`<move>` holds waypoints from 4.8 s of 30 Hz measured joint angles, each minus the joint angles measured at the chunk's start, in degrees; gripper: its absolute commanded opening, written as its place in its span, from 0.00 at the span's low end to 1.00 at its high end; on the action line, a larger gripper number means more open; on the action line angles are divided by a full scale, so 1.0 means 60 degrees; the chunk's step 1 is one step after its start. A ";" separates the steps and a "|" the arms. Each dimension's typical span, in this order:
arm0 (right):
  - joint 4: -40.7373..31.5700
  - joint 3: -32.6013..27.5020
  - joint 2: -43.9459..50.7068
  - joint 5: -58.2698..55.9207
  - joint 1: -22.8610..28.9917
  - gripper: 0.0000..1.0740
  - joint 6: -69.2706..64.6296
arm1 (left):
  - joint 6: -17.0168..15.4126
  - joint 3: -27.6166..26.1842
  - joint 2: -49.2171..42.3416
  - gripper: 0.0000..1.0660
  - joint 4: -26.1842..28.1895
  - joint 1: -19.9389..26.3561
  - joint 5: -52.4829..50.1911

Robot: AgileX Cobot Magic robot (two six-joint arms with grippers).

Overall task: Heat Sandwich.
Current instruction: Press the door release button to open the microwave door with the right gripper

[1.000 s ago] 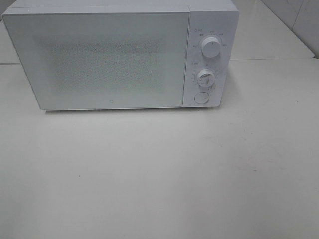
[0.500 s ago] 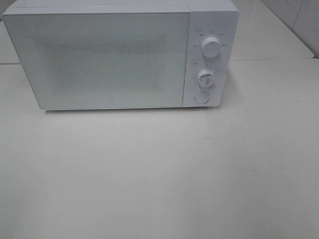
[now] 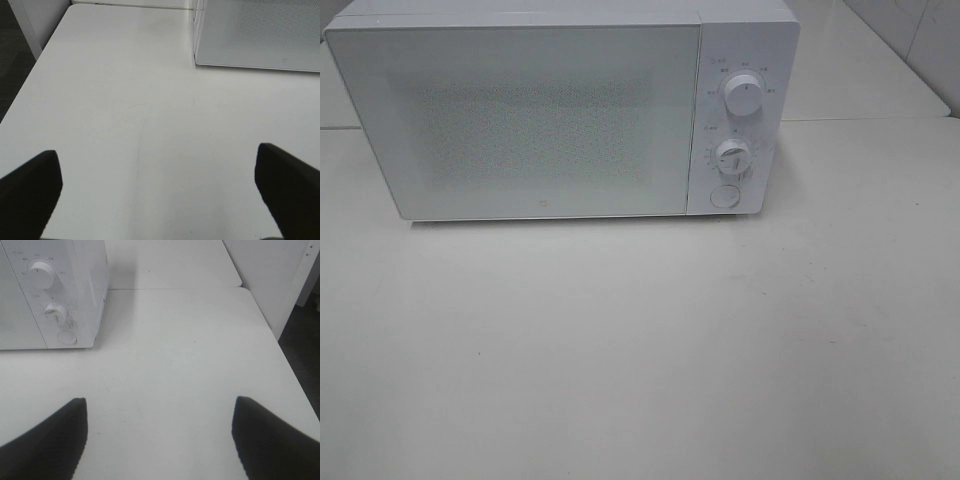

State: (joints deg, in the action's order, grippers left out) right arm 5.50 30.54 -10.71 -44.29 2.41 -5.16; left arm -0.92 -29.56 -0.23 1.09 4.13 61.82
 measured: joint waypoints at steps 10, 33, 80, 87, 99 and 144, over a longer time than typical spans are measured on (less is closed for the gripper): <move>-0.0038 0.0000 -0.1566 0.1881 0.0000 0.71 0.0000 | 0.0000 0.0000 0.0000 0.94 0.0000 0.0000 0.0000; -0.0115 0.0000 -0.5443 0.6436 0.0000 0.70 -0.0010 | 0.0010 0.0000 0.0000 0.94 0.0000 0.0000 0.0000; -0.7162 -0.2473 -1.2510 1.7093 0.5319 0.70 0.3810 | 0.0019 0.0000 0.0000 0.94 0.0000 0.0000 0.0000; -0.8270 -0.2206 -1.3359 1.7380 0.6264 0.70 0.4154 | 0.0019 0.0000 0.0000 0.94 0.0000 0.0000 0.0000; -0.9291 -0.1623 -1.4047 1.7380 0.7382 0.70 0.4584 | 0.0029 0.0000 0.0000 0.94 0.0000 0.0000 0.0000; -0.9368 -0.1623 -1.4047 1.7160 0.7401 0.00 -1.0437 | 0.0029 0.0000 0.0000 0.94 0.0000 0.0000 0.0000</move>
State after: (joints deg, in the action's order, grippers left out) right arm -50.71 20.80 -95.00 58.67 46.81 -67.78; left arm -0.74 -29.56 -0.23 1.09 4.13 61.82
